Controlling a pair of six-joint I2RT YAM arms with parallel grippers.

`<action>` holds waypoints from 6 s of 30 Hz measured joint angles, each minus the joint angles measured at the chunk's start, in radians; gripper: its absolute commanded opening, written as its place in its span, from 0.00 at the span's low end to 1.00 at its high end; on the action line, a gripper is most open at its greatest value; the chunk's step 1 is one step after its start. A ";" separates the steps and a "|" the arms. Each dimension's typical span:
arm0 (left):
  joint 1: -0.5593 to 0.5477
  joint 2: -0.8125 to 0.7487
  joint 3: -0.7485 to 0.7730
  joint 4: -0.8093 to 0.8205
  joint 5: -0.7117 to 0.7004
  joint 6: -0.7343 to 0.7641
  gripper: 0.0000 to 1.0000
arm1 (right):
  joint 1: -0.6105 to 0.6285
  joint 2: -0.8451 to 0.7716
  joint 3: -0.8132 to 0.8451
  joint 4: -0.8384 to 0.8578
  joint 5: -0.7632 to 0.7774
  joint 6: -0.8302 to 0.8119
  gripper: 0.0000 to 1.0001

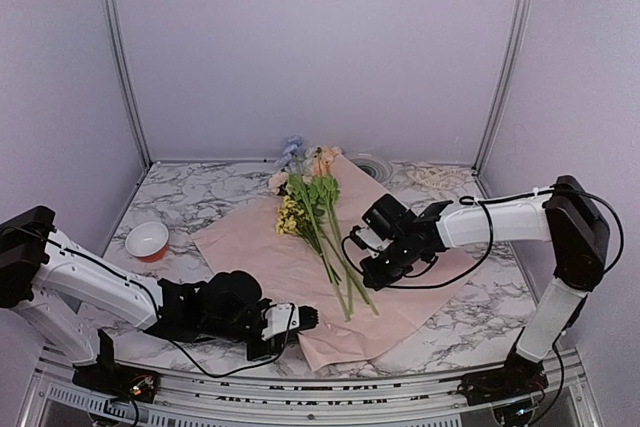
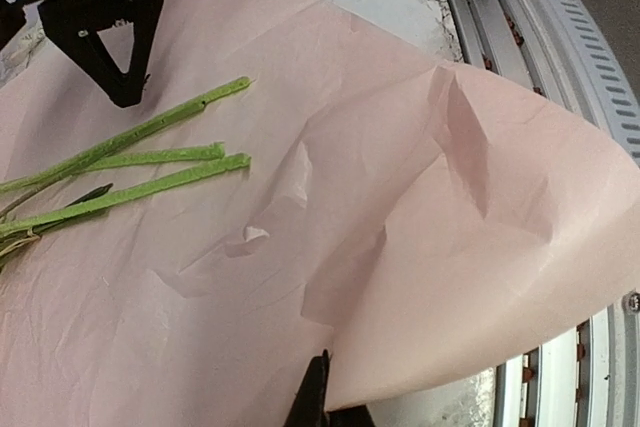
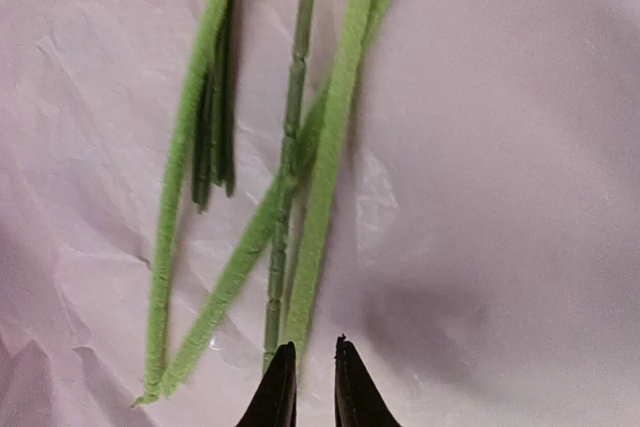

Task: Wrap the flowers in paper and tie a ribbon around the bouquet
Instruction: Adjust the fake flower on the flattened wrapping paper, then fold the bottom corner of the flattened wrapping paper at the center of the board.

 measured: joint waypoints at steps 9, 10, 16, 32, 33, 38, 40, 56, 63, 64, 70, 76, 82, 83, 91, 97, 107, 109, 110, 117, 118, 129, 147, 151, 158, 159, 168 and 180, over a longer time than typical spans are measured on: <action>0.000 0.013 0.003 -0.009 0.010 -0.005 0.00 | 0.024 0.066 -0.003 -0.058 0.087 0.010 0.07; 0.000 0.013 0.003 -0.010 0.009 -0.004 0.00 | 0.031 0.066 -0.003 -0.056 0.081 0.010 0.06; 0.001 0.013 0.003 -0.013 0.010 -0.004 0.00 | 0.106 0.079 0.004 -0.032 0.034 0.010 0.06; 0.006 0.011 0.004 -0.049 0.039 0.001 0.00 | 0.186 0.143 0.074 0.029 -0.129 0.006 0.08; 0.007 0.007 0.004 -0.054 0.047 0.002 0.00 | 0.185 0.139 0.074 0.030 -0.137 0.005 0.08; 0.007 0.001 0.032 -0.109 0.114 0.011 0.00 | 0.180 0.133 0.074 0.036 -0.179 0.001 0.08; 0.008 0.001 0.051 -0.128 0.143 0.014 0.00 | 0.174 0.130 0.074 0.029 -0.177 0.000 0.08; 0.019 0.035 0.108 -0.186 0.212 0.005 0.00 | -0.204 -0.050 -0.156 0.014 0.064 0.039 0.11; 0.055 0.035 0.131 -0.236 0.230 -0.045 0.03 | -0.267 -0.041 -0.156 0.044 0.134 0.024 0.11; 0.057 0.035 0.141 -0.252 0.234 -0.051 0.03 | -0.267 -0.041 -0.155 0.042 0.148 0.020 0.12; 0.058 0.035 0.163 -0.288 0.254 -0.082 0.02 | -0.298 -0.027 -0.142 0.037 0.182 -0.008 0.12; 0.093 0.073 0.185 -0.286 0.300 -0.151 0.02 | -0.323 0.010 -0.096 0.028 0.211 -0.049 0.14; 0.152 0.117 0.296 -0.304 0.335 -0.217 0.02 | -0.301 -0.027 -0.094 -0.010 0.204 -0.104 0.23; 0.156 0.121 0.310 -0.304 0.343 -0.221 0.02 | -0.285 -0.053 -0.094 -0.019 0.206 -0.113 0.24; 0.181 0.136 0.323 -0.351 0.393 -0.235 0.00 | -0.133 -0.297 -0.128 0.008 -0.067 -0.160 0.62; 0.220 0.136 0.344 -0.401 0.402 -0.230 0.00 | -0.072 -0.481 -0.262 0.122 -0.429 -0.155 0.69; 0.228 0.134 0.350 -0.468 0.491 -0.222 0.00 | 0.054 -0.195 -0.252 0.337 -0.517 -0.064 0.35; 0.228 0.122 0.342 -0.480 0.497 -0.216 0.00 | 0.082 -0.131 -0.243 0.362 -0.516 -0.060 0.33; 0.228 0.113 0.337 -0.486 0.496 -0.212 0.00 | 0.093 -0.113 -0.243 0.370 -0.517 -0.059 0.31; 0.228 0.059 0.324 -0.513 0.479 -0.197 0.00 | 0.153 0.018 -0.244 0.385 -0.470 -0.074 0.23; 0.228 0.058 0.324 -0.513 0.475 -0.196 0.00 | 0.153 0.030 -0.244 0.386 -0.462 -0.074 0.23; 0.249 0.062 0.336 -0.536 0.371 -0.179 0.00 | 0.153 0.044 -0.227 0.373 -0.450 -0.080 0.22; 0.278 0.100 0.352 -0.548 0.318 -0.154 0.00 | 0.078 -0.319 -0.197 0.115 -0.469 -0.103 0.52; 0.285 0.100 0.352 -0.551 0.319 -0.152 0.00 | 0.151 -0.428 -0.267 0.166 -0.466 -0.101 0.68; 0.288 0.101 0.352 -0.554 0.324 -0.153 0.00 | 0.214 -0.426 -0.355 0.282 -0.382 -0.072 0.69; 0.288 0.101 0.352 -0.554 0.324 -0.153 0.00 | 0.217 -0.407 -0.364 0.293 -0.369 -0.070 0.68; 0.301 0.117 0.352 -0.557 0.323 -0.153 0.00 | 0.275 -0.269 -0.419 0.335 -0.331 -0.066 0.23; 0.311 0.062 0.257 -0.451 0.343 -0.193 0.59 | 0.170 -0.221 -0.420 0.330 -0.375 -0.058 0.00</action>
